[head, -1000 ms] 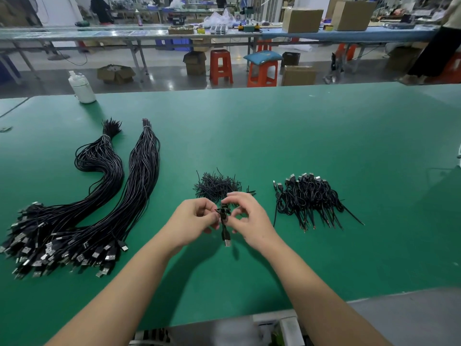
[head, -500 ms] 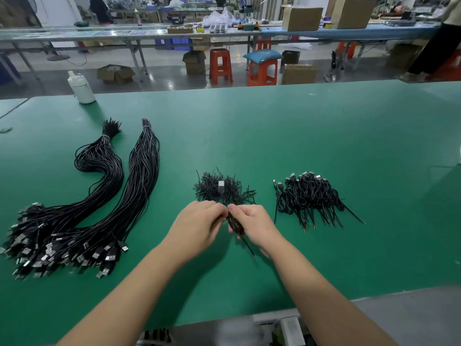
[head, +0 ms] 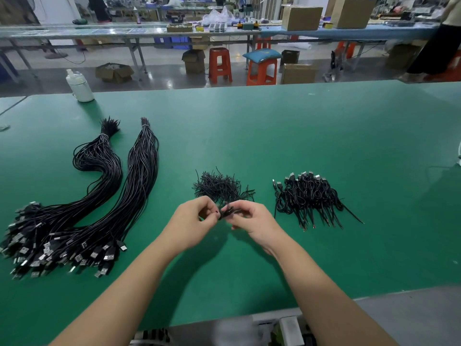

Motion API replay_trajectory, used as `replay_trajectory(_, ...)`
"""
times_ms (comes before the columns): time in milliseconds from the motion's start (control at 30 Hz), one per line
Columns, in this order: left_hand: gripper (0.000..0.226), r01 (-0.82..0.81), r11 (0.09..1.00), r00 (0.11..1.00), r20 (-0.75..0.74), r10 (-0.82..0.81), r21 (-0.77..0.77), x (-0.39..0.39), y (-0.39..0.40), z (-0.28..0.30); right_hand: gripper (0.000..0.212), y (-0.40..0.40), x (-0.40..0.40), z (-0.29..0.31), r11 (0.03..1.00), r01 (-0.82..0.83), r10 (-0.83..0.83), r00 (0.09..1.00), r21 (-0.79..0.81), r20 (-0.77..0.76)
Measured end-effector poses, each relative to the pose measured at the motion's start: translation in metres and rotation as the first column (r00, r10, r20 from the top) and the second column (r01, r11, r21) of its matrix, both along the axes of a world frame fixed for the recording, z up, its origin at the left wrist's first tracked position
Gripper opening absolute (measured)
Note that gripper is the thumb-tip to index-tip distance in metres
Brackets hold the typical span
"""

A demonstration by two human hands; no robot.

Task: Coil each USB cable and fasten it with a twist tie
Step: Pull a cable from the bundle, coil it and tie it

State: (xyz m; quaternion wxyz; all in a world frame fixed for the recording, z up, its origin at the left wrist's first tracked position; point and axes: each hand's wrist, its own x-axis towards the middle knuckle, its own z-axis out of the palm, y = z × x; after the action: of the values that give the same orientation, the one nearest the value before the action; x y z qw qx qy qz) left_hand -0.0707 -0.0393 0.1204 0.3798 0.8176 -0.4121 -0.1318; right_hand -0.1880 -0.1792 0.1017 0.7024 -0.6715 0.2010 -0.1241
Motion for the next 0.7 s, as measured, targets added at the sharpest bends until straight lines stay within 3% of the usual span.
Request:
replay_trajectory(133,0.022,0.091,0.996,0.988,0.122,-0.089,-0.008,-0.005,0.003,-0.003,0.009,0.0,-0.001,-0.003,0.999,0.005,-0.008,0.999,-0.046,-0.047)
replay_trajectory(233,0.013,0.109,0.994,0.964,0.245,-0.102,-0.017,-0.008,0.002,-0.004,0.019,0.003,0.002,-0.004,0.997,0.079,-0.079,0.994,-0.003,-0.072)
replay_trajectory(333,0.012,0.134,0.99,0.862,0.489,-0.133,0.034,-0.013,0.001,-0.006,0.018,0.007,0.004,-0.003,0.992,0.118,-0.117,0.992,0.04,-0.042)
replay_trajectory(433,0.013,0.132,0.991,0.815,0.567,-0.12,0.021,-0.017,0.0,-0.007,0.006,0.008,0.004,-0.002,0.993,0.114,-0.114,0.993,0.013,-0.018)
replay_trajectory(500,0.011,0.117,0.993,0.804,0.585,-0.105,0.017,-0.018,-0.001,-0.006,0.003,0.009,0.004,-0.001,0.994,0.107,-0.107,0.994,0.003,0.004)
replay_trajectory(600,0.009,0.089,0.996,0.828,0.554,-0.091,0.03,-0.017,-0.002,-0.005,0.019,0.009,0.003,-0.001,0.996,0.078,-0.079,0.997,0.04,0.021)
replay_trajectory(700,0.014,0.002,0.999,0.971,0.237,0.011,-0.054,-0.011,-0.001,-0.005,0.027,0.008,0.0,-0.002,0.976,0.008,-0.023,0.997,0.216,0.068)
